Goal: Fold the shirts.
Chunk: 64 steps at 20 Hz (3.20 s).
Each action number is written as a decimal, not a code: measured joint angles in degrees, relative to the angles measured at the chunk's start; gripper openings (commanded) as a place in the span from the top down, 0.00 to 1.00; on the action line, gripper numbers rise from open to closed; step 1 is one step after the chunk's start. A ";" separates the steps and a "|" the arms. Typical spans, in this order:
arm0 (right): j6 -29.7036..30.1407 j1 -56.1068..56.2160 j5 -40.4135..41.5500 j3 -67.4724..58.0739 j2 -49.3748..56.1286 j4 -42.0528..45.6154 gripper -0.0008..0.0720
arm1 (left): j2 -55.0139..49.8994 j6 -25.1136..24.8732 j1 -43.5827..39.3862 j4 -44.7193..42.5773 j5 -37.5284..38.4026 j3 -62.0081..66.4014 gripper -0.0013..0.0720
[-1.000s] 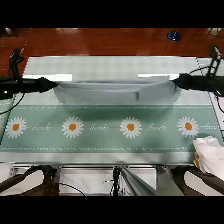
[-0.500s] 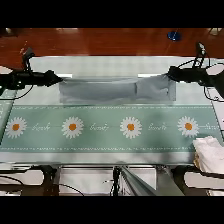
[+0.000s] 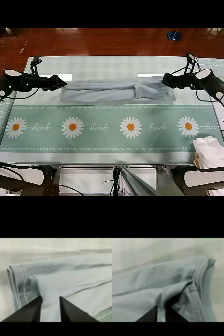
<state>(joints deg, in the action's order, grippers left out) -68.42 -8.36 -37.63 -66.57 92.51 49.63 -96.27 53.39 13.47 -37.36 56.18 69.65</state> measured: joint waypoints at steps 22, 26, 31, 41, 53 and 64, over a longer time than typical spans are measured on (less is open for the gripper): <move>0.07 -17.46 -32.35 -20.79 9.27 0.59 0.16 | 6.03 26.97 4.35 -32.13 11.56 12.87 0.31; 2.56 -18.10 -36.68 -20.92 14.62 -7.80 0.16 | 6.10 26.82 4.00 -32.46 12.63 12.96 0.31; 3.37 -16.00 -37.73 -20.94 16.96 -6.91 0.16 | 6.10 26.82 3.78 -32.52 13.27 12.96 0.31; 2.62 -5.05 -34.62 -21.49 20.33 -1.92 0.95 | 6.10 26.82 3.56 -32.54 13.60 12.96 0.31; -0.37 -3.04 -40.81 -28.72 8.98 3.08 0.95 | 6.05 26.12 -7.10 -18.12 15.04 12.96 0.86; -6.08 -2.91 -49.59 -29.09 1.92 6.95 0.95 | -0.17 32.61 -36.41 -9.64 -0.74 12.96 0.92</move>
<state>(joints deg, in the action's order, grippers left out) -74.50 -11.27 -87.22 -95.66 94.43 56.58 -96.44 86.00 -22.94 -47.00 55.44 82.61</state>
